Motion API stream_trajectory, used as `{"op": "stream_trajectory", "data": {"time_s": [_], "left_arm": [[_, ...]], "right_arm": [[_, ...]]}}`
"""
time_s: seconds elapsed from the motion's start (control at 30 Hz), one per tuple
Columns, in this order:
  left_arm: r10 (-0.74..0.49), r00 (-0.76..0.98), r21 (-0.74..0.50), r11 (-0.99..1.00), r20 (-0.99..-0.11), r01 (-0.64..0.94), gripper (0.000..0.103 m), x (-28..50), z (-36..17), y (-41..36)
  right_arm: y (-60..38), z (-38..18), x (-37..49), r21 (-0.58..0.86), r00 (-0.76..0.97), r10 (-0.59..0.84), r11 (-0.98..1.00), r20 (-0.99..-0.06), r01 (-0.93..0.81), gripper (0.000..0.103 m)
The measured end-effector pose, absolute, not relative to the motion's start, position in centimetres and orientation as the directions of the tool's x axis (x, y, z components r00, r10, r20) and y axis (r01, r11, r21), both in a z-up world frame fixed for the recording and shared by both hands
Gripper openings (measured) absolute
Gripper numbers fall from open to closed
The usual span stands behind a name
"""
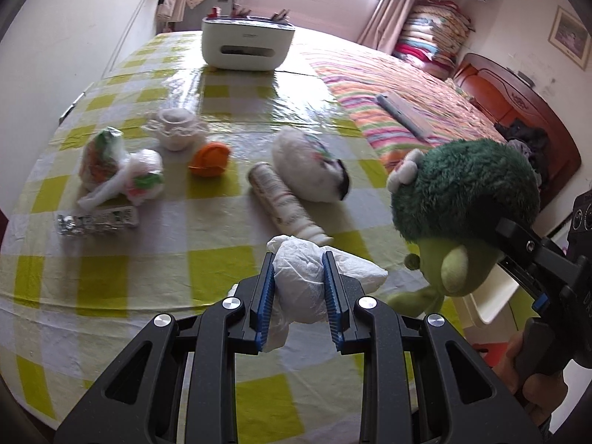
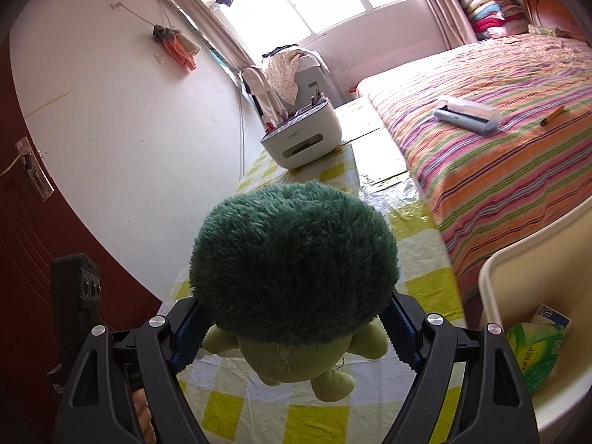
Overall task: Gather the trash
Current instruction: 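Lift the plush toy in right tool while left tool carries the tissue toward the bin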
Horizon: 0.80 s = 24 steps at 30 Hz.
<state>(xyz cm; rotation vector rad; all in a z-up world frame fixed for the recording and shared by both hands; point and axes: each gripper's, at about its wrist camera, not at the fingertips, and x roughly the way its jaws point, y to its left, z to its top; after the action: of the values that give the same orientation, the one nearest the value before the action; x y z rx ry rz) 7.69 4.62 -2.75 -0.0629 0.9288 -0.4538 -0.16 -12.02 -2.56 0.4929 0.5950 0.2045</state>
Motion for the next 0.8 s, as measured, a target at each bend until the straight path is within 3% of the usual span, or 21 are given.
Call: {"op": "stream_trajectory", "data": {"time_s": [0.8], "left_arm": [[-0.462,0.474,-0.185,0.834,-0.750,0.519,0.025,4.0,-2.2,-3.6]], "right_arm": [[-17.6,-1.7,-3.8,0.535,0.865,0.234,0.843,-0.444,0.046,0.079]]}}
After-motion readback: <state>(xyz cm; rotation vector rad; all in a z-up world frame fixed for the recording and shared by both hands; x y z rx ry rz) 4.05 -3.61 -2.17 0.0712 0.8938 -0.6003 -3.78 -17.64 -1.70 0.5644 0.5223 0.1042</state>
